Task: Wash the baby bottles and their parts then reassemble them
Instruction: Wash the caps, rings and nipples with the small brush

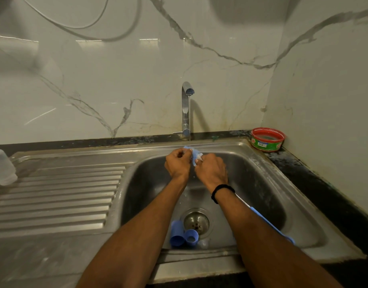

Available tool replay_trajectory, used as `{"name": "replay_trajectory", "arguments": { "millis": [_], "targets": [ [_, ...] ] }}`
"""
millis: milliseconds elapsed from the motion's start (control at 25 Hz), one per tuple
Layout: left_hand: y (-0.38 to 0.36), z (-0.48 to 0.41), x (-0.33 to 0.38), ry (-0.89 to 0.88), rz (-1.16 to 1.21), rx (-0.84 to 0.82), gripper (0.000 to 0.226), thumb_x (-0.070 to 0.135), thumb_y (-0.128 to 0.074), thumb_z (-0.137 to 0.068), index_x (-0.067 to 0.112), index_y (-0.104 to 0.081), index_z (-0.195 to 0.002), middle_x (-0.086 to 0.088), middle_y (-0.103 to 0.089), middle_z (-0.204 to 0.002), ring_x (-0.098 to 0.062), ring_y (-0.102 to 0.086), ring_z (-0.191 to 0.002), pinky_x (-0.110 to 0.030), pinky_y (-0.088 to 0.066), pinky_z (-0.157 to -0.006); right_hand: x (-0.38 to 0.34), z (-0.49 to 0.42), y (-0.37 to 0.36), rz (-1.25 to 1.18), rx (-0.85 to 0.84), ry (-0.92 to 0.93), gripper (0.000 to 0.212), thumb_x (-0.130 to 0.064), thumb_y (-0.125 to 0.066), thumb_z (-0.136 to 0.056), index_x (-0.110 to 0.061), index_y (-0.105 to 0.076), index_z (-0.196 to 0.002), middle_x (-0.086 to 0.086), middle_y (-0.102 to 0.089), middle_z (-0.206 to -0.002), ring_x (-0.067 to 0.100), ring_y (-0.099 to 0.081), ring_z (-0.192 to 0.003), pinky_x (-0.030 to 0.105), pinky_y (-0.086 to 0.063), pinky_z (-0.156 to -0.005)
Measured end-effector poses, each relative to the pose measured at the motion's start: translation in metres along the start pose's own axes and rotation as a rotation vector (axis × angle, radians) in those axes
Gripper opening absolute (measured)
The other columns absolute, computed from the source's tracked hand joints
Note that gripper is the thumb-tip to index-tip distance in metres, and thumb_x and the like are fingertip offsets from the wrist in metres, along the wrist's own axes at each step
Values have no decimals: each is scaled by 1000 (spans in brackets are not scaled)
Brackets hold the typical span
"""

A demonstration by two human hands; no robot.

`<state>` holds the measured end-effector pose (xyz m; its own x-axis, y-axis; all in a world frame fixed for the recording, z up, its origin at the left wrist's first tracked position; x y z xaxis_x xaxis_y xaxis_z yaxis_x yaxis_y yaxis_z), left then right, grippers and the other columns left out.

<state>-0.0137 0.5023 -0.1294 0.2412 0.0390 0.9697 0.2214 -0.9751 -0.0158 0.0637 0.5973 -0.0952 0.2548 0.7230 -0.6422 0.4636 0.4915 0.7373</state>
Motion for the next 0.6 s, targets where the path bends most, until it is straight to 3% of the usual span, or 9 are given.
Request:
{"name": "replay_trajectory", "arguments": {
  "millis": [80,200,320,400,440,560,600],
  "targets": [
    [-6,1,0,-43,-11,-82,10,12,-69,-93,7,-74,-85,-2,-71,-78,-7,-65,-69,-10,-53,-60,6,-1,2,6,27,-26,31,-36,-59,-95,-12,-65,-114,8,-69,-102,25,-66,-92,35,-56,-77],
    [-12,-3,-3,-60,-36,-316,11,14,-71,-92,7,-79,-96,-7,-77,-86,-19,-74,-82,-29,-62,-76,14,-5,8,20,56,-55,29,-33,-63,-93,-10,-67,-110,9,-70,-99,26,-66,-91,36,-56,-76],
    [6,-16,-3,-82,-39,-193,11,15,-70,-93,9,-78,-91,-10,-76,-83,-23,-73,-78,-30,-62,-71,4,-3,3,23,28,17,29,-31,-63,-93,-10,-65,-112,10,-69,-103,26,-66,-93,35,-55,-76],
    [5,-13,1,-82,-24,-319,8,14,-69,-94,12,-77,-95,-8,-77,-87,-20,-74,-81,-25,-61,-72,3,-3,5,24,56,5,29,-30,-65,-92,-11,-64,-113,9,-68,-103,25,-66,-94,37,-57,-80],
    [2,-12,2,-70,-24,-355,8,13,-69,-93,13,-77,-96,-7,-77,-88,-21,-75,-85,-28,-62,-76,5,-3,5,23,59,-4,28,-30,-65,-92,-11,-65,-112,9,-68,-102,25,-66,-93,37,-57,-80],
    [4,-17,-2,-65,-45,-244,10,14,-69,-93,9,-78,-90,-12,-76,-84,-30,-74,-86,-43,-63,-79,3,-2,6,48,56,32,24,-28,-63,-93,-10,-65,-109,8,-69,-100,25,-66,-93,35,-55,-78],
    [1,-13,-1,-77,-49,-289,11,15,-70,-93,8,-78,-92,-12,-77,-85,-28,-74,-86,-43,-63,-80,4,-2,8,50,67,27,23,-28,-63,-93,-11,-64,-110,8,-69,-102,24,-65,-94,34,-55,-78]
  ]
}}
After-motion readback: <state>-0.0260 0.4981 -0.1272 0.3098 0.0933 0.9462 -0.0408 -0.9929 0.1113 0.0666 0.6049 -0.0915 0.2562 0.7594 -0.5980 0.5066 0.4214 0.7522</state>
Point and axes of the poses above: each hand's wrist, its own z-axis away from the middle knuckle, its own y-axis out of the back of the hand, x = y × z, the point moved 4 cm from there along -z, towards the middle knuckle
